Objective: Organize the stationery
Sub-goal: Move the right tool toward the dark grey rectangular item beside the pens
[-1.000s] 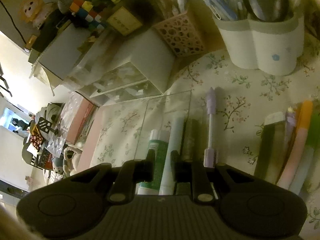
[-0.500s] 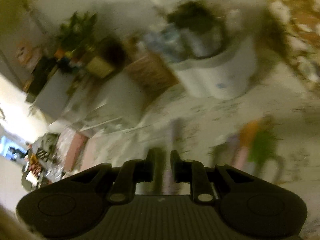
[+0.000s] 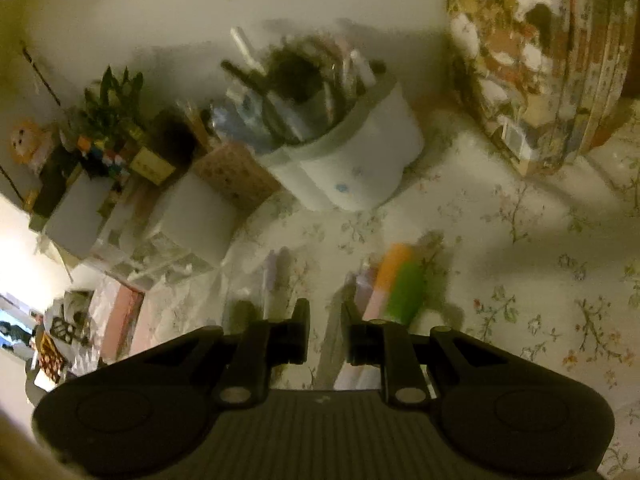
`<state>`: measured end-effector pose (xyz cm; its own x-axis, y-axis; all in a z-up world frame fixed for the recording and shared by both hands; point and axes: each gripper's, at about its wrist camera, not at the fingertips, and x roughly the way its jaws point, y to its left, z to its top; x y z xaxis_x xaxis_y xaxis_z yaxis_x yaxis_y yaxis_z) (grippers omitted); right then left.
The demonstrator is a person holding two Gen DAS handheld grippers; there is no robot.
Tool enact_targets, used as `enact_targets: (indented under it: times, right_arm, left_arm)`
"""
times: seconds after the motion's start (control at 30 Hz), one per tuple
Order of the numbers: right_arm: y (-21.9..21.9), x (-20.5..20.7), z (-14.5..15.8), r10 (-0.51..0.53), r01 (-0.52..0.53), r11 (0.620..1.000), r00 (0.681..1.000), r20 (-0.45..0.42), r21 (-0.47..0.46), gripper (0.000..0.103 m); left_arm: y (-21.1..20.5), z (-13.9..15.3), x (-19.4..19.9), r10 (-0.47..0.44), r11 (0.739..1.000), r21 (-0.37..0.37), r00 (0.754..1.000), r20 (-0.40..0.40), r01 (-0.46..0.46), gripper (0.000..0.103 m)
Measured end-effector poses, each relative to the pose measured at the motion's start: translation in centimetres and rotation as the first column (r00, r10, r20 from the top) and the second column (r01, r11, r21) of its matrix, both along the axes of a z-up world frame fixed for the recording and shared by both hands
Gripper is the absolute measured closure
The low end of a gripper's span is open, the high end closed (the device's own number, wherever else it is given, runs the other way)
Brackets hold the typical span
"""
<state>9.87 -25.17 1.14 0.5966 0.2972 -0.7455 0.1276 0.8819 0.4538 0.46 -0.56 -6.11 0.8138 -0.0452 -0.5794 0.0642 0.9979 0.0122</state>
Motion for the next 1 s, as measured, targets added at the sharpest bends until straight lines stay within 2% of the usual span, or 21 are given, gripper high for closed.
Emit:
enact_targets:
  times: [0.1,0.2,0.33,0.57,0.83,0.9,1.0]
  right_arm:
    - [1.4,0.3,-0.6,0.054,-0.055,0.998,0.998,-0.026,-0.039,0.087]
    - [2.5,0.7,-0.8,0.072,-0.076,0.99,0.997,-0.037,-0.118,0.087]
    - [3.0,1.5,-0.9,0.096,-0.103,0.981,0.994,-0.05,-0.162,0.087]
    - [3.8,2.5,-2.2,0.102,-0.119,0.975,0.99,-0.1,-0.188,0.089]
    - [5.6,3.0,-2.7,0.135,-0.156,0.955,0.986,-0.097,-0.253,0.088]
    - [5.9,3.1,-2.7,0.15,-0.169,0.953,0.984,-0.094,-0.251,0.086]
    - [6.6,3.6,-3.2,0.148,-0.18,0.944,0.98,-0.132,-0.275,0.077]
  left_arm:
    - [0.0,0.0,0.0,0.0,1.0,0.0,1.0,0.0,0.0,0.031]
    - [0.0,0.0,0.0,0.0,1.0,0.0,1.0,0.0,0.0,0.031]
    - [0.0,0.0,0.0,0.0,1.0,0.0,1.0,0.0,0.0,0.031]
    - [-0.1,0.0,0.1,-0.003,1.0,-0.002,1.0,-0.001,0.003,0.031]
    - [-0.1,-0.1,0.1,-0.006,1.0,-0.004,1.0,-0.001,0.006,0.031]
    - [-0.2,-0.1,0.1,-0.006,1.0,-0.004,1.0,-0.001,0.006,0.031]
    - [-0.2,-0.1,0.2,-0.006,1.0,-0.004,1.0,-0.001,0.006,0.031]
